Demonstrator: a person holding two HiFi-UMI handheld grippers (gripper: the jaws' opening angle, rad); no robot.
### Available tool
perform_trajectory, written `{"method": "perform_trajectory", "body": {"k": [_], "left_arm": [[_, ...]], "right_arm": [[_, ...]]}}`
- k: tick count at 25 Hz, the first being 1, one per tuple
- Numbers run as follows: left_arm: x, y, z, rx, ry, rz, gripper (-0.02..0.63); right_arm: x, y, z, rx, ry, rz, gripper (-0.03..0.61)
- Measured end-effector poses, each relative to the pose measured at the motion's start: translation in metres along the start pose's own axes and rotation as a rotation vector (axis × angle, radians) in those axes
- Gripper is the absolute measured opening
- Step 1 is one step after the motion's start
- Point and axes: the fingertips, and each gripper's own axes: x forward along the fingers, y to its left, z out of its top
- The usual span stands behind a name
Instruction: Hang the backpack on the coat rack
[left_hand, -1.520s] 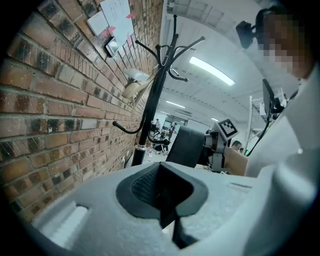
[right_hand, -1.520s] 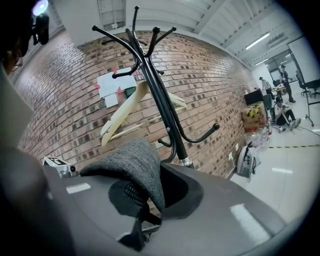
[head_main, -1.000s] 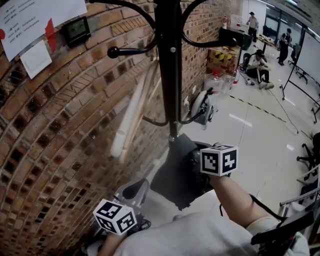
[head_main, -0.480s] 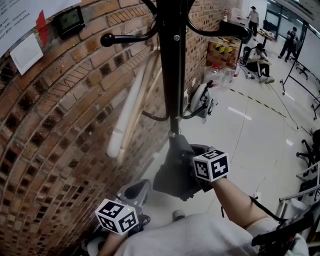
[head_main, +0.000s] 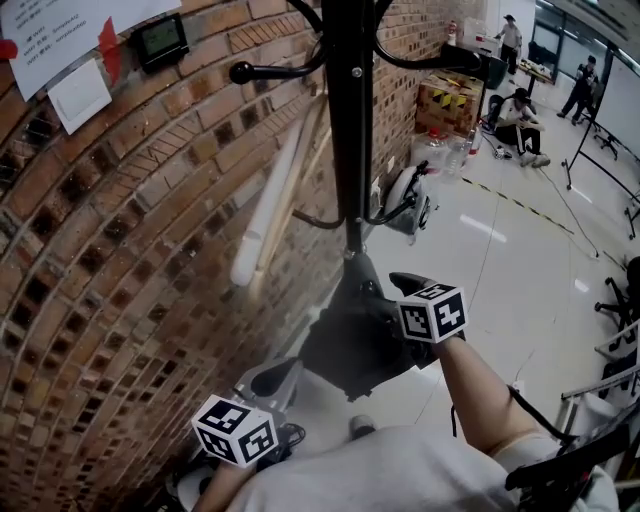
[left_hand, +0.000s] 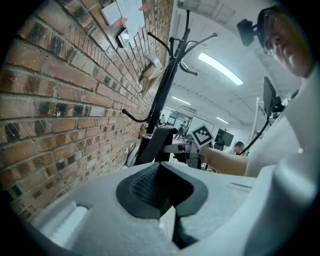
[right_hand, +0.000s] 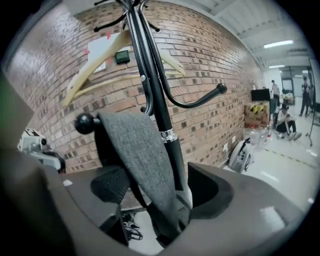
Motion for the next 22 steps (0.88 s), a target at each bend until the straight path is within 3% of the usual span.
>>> {"method": "perform_trajectory", "body": {"k": [2,5,7,9,12,13,18,22], "left_arm": [[-0.010,-0.005,-0.001,0.004,-0.007,0.001,0.002],[-0.026,-0.016,-0.005,0.008,-0.020,-0.009,0.002],[-0.038,-0.027,-0.009,0.013,-0.031,-0.023,0.002],[-0.049,-0.041,-0.012,0.024,-0.049,-0.044,0.002],[-0.063,-0.059,-0.025,0.023,-0.071,-0.086,0.002],[-0.067,-0.064,-0.035,0.011,-0.071,-0.098,0.002],[-0.080,-0.095,-0.087,-0.087,-0.021,-0.147,0.002],[-0.085,-0.120,-0.102,-0.086,-0.003,-0.183,0.002]], "right_arm": [[-0.018,0.015,0.003,0.012,-0.014,0.045,0.393],[-0.056,0.049,0.006,0.023,-0.073,0.109,0.391],[-0.084,0.085,0.002,0.032,-0.107,0.186,0.335],[-0.111,0.120,-0.005,0.028,-0.141,0.234,0.206],[-0.135,0.151,-0.032,-0.024,-0.145,0.181,0.022],[-0.138,0.160,-0.048,-0.056,-0.124,0.150,0.002],[-0.162,0.199,-0.128,-0.085,-0.005,0.106,0.002],[-0.179,0.209,-0.173,-0.100,0.095,0.094,0.002]]}}
